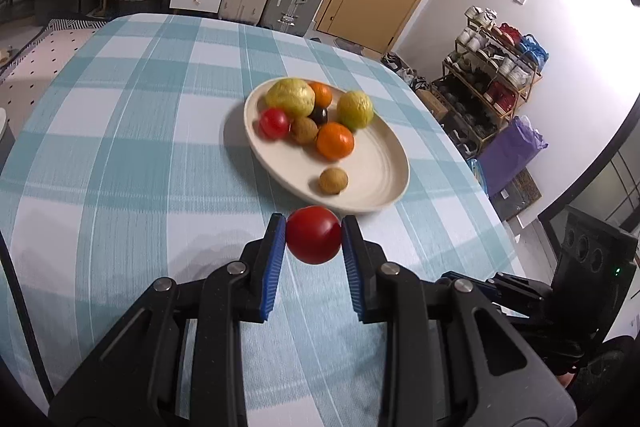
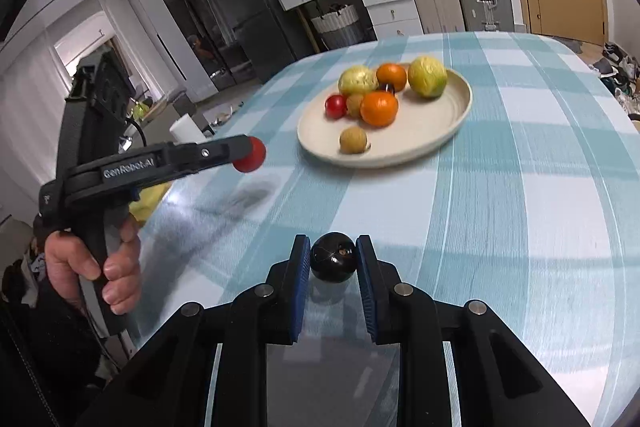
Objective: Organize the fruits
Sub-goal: 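Lower the tomato and plum onto the plate and open both tools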
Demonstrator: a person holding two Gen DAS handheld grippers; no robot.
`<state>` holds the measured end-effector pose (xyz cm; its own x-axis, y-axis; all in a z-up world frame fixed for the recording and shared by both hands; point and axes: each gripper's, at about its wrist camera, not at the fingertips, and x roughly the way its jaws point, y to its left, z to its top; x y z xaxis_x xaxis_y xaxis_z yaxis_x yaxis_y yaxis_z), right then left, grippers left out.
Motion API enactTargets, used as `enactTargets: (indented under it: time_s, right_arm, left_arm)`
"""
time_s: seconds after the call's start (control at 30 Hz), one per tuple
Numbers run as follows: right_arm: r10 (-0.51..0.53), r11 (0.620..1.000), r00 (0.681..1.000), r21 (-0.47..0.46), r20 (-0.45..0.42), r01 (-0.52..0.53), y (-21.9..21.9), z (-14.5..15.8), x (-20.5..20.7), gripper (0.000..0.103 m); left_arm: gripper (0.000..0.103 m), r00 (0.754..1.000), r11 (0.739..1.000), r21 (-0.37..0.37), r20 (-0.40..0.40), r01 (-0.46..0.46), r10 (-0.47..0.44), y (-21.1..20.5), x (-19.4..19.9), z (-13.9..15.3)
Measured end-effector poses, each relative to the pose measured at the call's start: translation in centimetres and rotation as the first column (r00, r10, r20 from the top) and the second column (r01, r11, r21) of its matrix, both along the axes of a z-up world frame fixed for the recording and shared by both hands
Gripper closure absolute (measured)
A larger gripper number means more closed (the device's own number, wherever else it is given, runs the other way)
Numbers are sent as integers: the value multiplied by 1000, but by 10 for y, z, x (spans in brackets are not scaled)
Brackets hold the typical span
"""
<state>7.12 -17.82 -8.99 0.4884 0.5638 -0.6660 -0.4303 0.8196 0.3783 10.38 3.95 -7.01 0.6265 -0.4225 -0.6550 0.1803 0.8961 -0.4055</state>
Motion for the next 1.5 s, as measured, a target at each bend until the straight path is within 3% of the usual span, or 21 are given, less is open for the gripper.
enactTargets:
  time_s: [0.37,0.93,1.5]
  right_arm:
    - [-2,999,1000,36,25,1,3,16,50,79]
    - [55,998,998,25,27,-56,38,12,114,79]
    - [95,995,995,-38,28,-94,66,-2,136,79]
  left_arm:
    - [77,1000,1000,-9,-11,3,-4,-7,49,1]
    - [77,998,998,-56,-54,13,-17,-8,116,-8]
    - [77,992,997,-65,-118,37,-44,-6,140,-28]
